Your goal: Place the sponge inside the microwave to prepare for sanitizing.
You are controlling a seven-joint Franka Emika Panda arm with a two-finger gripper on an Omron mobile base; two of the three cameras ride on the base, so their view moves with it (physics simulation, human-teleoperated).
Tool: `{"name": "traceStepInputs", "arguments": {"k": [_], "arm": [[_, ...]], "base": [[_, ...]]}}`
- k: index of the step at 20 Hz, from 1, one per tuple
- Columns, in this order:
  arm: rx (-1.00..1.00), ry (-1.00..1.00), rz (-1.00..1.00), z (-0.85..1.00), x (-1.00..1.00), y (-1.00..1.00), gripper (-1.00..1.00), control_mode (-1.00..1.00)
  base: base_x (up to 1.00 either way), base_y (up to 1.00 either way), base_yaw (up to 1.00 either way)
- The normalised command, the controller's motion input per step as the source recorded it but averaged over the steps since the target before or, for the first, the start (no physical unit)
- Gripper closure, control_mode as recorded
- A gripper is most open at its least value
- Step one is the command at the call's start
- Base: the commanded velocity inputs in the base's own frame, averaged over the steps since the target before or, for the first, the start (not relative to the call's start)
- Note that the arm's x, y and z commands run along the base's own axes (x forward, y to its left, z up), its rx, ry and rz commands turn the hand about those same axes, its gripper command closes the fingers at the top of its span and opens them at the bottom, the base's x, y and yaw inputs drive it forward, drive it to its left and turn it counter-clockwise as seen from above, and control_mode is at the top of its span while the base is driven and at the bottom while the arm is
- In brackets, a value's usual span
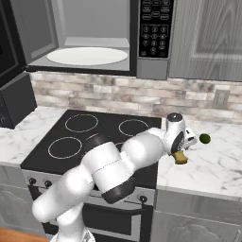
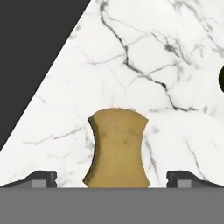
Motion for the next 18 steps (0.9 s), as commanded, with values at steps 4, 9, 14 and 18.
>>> {"name": "traceStepInputs", "arguments": {"k": [4, 9, 14, 18], "arm": [[0.02, 0.03, -0.06, -0.14, 0.23, -0.09, -1.00, -1.00], [0.02, 0.03, -0.04, -0.14, 0.19, -0.19, -1.00, -1.00], [0.03, 0.01, -0.03, -0.18, 0.09, -0.22, -1.00, -1.00], [0.06, 0.01, -0.03, -0.18, 0.08, -0.18, -1.00, -1.00]], "base": [[0.00, 0.00, 0.00], [0.00, 0.00, 0.00], [0.00, 0.00, 0.00], [0.00, 0.00, 0.00]]}}
